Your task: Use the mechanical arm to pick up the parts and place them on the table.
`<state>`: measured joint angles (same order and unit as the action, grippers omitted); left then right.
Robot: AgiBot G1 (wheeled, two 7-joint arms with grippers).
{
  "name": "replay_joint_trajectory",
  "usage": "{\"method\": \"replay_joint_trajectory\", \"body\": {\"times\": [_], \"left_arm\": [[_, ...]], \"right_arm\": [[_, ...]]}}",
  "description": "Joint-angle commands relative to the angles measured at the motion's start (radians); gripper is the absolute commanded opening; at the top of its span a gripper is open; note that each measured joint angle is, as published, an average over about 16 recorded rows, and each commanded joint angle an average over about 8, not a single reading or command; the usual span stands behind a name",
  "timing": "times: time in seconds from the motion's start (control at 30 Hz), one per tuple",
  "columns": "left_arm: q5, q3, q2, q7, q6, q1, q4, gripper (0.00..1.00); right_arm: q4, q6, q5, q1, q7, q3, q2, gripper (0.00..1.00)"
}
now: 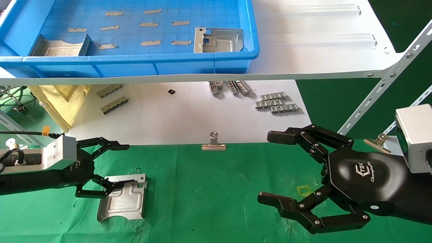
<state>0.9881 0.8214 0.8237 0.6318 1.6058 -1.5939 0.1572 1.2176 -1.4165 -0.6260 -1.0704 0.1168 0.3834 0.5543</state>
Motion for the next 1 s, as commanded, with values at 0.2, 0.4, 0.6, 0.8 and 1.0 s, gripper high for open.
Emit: {"method": "replay_joint_trajectory", "body": {"times": [0.2,0.4,0.6,0.8,1.0], "left_arm": [[-0.007,-0.028,-0.011,-0.036,-0.006,0.024,0.063,1.0],[-0.034,-0.083,-0.033,-0.12,-0.018,0.077,0.177,1.0],[-0.061,-0.138,-0.055,-0.204,-0.029,0.13,0.292,1.0],[-0.088,-0.193,-0.076,-0.288,-0.04,0.183,0.406,1.0],[-0.114,-0.249,-0.098,-0.372,-0.051,0.237,0.52,1.0]], "right_arm": [[0.0,0.0,0.0,0.0,0.0,0.0,0.0,1.0],[0.0,0.0,0.0,0.0,0.0,0.0,0.0,1.0],[0.0,0.0,0.0,0.0,0.0,0.0,0.0,1.0],[0.0,0.0,0.0,0.0,0.0,0.0,0.0,1.0],[0.0,0.0,0.0,0.0,0.0,0.0,0.0,1.0]]}}
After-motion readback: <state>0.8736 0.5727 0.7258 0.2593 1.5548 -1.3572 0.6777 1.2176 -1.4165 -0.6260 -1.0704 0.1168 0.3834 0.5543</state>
